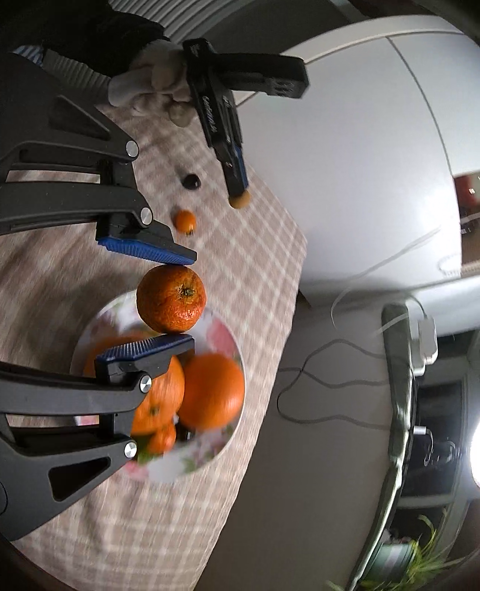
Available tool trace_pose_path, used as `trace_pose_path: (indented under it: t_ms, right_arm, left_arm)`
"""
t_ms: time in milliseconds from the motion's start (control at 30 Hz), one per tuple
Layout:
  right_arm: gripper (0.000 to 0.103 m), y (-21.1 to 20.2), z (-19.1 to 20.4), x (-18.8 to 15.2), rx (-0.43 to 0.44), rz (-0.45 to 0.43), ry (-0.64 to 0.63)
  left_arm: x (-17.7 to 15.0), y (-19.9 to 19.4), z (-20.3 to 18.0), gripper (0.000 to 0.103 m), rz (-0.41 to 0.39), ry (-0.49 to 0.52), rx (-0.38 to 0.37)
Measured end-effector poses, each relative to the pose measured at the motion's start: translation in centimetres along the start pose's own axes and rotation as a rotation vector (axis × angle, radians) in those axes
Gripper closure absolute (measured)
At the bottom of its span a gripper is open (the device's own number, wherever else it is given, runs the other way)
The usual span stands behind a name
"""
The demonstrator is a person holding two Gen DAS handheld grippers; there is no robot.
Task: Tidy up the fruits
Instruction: 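Carry the kiwi with the left gripper into the plate while the right gripper carries the tangerine there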
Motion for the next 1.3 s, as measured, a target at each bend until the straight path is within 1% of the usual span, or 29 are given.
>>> trace_pose_path:
  t_ms: [267,467,633,933,1300]
  right_arm:
    - [0.062,-0.7,-3.7,-0.4,-0.052,-0.004,0.040]
    - [0.062,-0.5,-6.1,-0.9,-0.097,0.006,0.059]
    - [0.062,0.2,-8.4,-1.3,-0.119,0.028,0.096]
    - [0.062,2.2,-11.2,-1.6,-0.110,0.066,0.158]
    - [0.062,4.4,-11.8,-1.0,-0.095,0.090,0.172]
  left_arm:
    - [-0.6,2.2,-3.6,0.081,0.030,0.024,-0.065]
    - [-1.1,3.6,-5.8,0.081,0.054,0.045,-0.094]
    - [-1.2,4.8,-7.3,0.081,0.074,0.062,-0.108]
    - [-1.2,7.0,-8.6,0.081,0.106,0.078,-0.116]
    - [-1.0,8.4,-8.5,0.081,0.124,0.074,-0.121]
Point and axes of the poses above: each gripper's, at about its wrist camera, not at the fingertips, and y roughly the way its jaws point, z to its left, x to its top, the point moved 3 cm from there along y, roughly the way its jaws point, and after that the axes turned 14 degrees about -x, right-handed, at the moved point
